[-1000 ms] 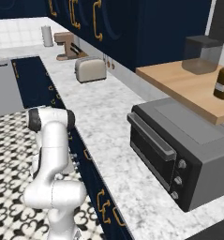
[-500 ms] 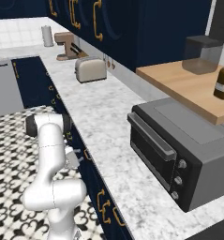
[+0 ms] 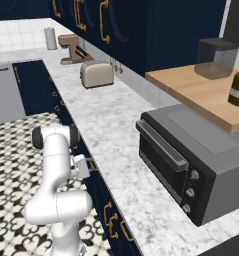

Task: Take a straw from the drawer in front and place it inside the glass cup on the dining counter.

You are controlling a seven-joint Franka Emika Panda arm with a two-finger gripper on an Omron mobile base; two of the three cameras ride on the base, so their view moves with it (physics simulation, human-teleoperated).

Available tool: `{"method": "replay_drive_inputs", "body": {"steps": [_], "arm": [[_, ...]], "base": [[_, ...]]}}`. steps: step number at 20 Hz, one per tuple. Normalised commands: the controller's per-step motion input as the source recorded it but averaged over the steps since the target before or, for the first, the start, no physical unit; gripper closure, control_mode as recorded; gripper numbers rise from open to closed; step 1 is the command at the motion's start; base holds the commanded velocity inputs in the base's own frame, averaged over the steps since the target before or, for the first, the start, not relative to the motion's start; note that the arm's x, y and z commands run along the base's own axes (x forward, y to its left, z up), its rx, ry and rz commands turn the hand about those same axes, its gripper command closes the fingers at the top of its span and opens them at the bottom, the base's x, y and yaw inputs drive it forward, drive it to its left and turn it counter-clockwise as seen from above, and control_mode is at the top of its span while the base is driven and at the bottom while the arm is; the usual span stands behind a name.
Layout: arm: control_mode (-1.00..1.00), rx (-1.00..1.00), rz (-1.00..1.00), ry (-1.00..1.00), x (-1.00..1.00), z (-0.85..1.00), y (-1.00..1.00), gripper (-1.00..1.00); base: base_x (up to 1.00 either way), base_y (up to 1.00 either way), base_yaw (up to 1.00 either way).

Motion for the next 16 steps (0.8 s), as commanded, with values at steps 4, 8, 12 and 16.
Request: {"method": "replay_drive_inputs", "body": {"steps": [4,8,12,16], "arm": [[-1.00,0.00,0.00,0.05,0.14,-0.24,-0.04,-1.00],[-1.00,0.00,0.00,-0.11,-0.15,-0.02,-0.09,-1.00],[-1.00,0.00,0.00,-0.19,-0.30,0.00,-0.25,-1.00],[-1.00,0.00,0.00,-0.18,-0.16,0.00,-0.29,-1.00]], "base": [[0.00,0.00,0.00],[0.00,0.00,0.00],[0.00,0.00,0.00],[0.00,0.00,0.00]]}}
